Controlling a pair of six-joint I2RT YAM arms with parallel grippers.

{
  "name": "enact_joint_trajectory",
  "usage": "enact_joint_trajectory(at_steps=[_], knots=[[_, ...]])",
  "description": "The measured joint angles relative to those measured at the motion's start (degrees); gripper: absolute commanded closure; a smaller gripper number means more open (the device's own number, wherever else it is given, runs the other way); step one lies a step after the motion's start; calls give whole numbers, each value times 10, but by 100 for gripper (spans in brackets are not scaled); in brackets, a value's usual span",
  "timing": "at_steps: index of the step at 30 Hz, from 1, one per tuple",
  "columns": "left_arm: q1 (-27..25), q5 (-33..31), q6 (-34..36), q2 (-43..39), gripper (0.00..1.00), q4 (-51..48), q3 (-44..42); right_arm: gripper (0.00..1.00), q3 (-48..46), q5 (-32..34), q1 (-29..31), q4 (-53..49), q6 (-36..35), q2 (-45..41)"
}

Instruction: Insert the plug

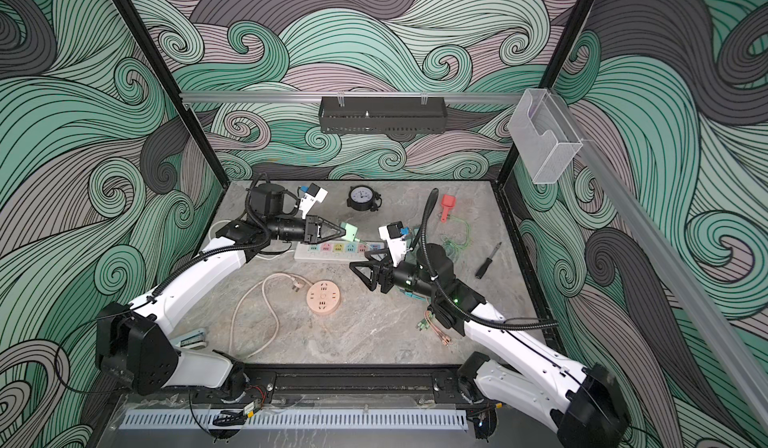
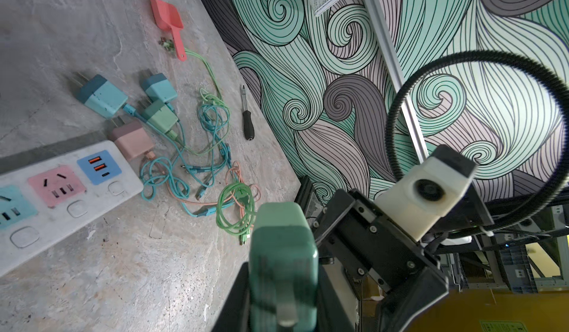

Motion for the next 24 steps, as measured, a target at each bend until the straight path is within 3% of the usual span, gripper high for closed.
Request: enact_joint_trajectory(at_steps=[13, 24], knots=[[0, -6, -112, -69, 100, 181, -71, 33, -22, -20, -39, 314, 192, 131], [0, -7, -150, -111, 100, 251, -92, 36, -17, -34, -40, 433, 252, 181]])
